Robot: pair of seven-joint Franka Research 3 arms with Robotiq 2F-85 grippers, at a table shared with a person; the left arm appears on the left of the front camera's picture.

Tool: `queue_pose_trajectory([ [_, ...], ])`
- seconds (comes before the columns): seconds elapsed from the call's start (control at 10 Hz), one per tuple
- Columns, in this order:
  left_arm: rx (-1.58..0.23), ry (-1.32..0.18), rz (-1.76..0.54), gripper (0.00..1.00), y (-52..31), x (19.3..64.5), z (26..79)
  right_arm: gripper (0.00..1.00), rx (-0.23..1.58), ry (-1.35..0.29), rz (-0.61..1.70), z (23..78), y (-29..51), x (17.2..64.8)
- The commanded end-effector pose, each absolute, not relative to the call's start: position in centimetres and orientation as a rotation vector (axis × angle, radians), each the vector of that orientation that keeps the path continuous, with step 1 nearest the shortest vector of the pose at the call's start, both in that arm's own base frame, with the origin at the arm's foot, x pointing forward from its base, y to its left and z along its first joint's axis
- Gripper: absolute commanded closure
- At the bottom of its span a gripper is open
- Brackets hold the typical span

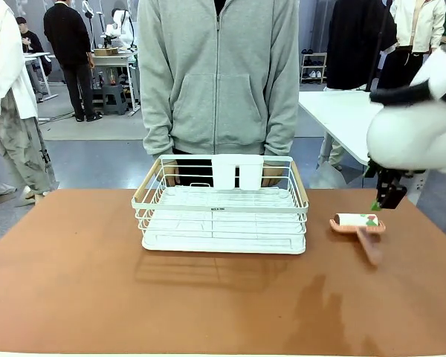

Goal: Clean the table.
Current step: Place the Lint Roller down when the Dish drying rack is positioned in the middle of the table.

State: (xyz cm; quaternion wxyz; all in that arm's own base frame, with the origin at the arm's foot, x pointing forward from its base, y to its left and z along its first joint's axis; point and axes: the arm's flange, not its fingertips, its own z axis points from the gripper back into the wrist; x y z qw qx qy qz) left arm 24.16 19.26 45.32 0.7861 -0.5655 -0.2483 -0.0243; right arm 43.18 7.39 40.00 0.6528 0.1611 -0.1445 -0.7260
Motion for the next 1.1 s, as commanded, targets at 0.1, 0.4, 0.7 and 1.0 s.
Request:
queue_pose_trajectory([
  [0.1, -1.233, -0.556, -0.071, 0.0, 19.3, 24.0, 45.5, 0.0, 0.285, -0.32, -1.637, 42.2, 5.8, 37.9],
  [0.4, -1.233, -0.556, -0.071, 0.0, 19.3, 24.0, 45.5, 0.0, 0.296, -0.311, -1.649, 43.6, 6.3, 40.9],
  [0.7, -1.233, -0.556, -0.071, 0.0, 19.3, 24.0, 45.5, 0.0, 0.296, -0.311, -1.649, 43.6, 6.3, 40.9],
  [1.0, -1.233, -0.556, -0.071, 0.0, 19.3, 24.0, 45.5, 0.0, 0.296, -0.311, -1.649, 43.6, 6.3, 40.9],
])
